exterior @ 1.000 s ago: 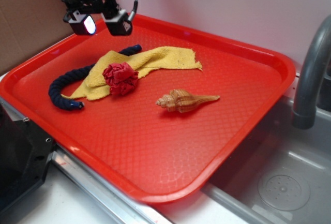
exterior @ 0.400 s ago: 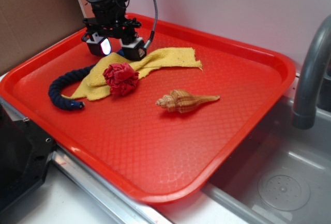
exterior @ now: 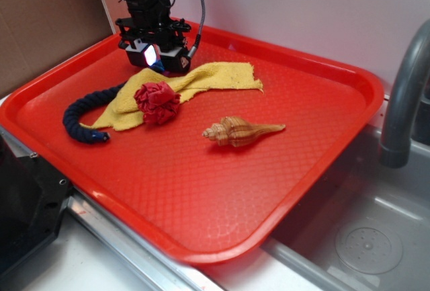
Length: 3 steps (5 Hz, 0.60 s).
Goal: Grab the blue rope.
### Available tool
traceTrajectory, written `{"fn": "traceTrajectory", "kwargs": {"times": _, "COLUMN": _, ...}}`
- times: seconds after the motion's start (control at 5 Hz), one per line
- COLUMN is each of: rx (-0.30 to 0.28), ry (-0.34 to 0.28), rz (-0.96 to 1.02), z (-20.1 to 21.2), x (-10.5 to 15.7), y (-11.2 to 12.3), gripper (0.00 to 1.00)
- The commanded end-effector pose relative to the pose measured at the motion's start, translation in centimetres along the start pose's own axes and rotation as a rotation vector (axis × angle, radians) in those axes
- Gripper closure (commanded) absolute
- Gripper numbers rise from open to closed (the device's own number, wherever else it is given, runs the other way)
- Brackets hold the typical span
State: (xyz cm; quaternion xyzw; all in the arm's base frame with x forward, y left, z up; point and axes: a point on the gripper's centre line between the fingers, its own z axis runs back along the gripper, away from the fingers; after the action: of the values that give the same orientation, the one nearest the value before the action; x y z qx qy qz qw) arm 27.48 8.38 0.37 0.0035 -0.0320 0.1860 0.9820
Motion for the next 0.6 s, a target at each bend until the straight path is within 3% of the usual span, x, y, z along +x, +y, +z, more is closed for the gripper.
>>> {"fn": "traceTrajectory", "kwargs": {"times": 0.0, "rx": 0.002, "ry": 0.009, "rz": 0.022, "z": 1.2, "x": -1.2, "y": 0.7, "gripper": 1.0}}
{"fn": "traceTrajectory", "kwargs": {"times": 0.4, "rx": -0.096, "ry": -0.111, "rz": 0.085, "z": 11.1, "x": -3.6, "y": -1.1, "gripper": 1.0}}
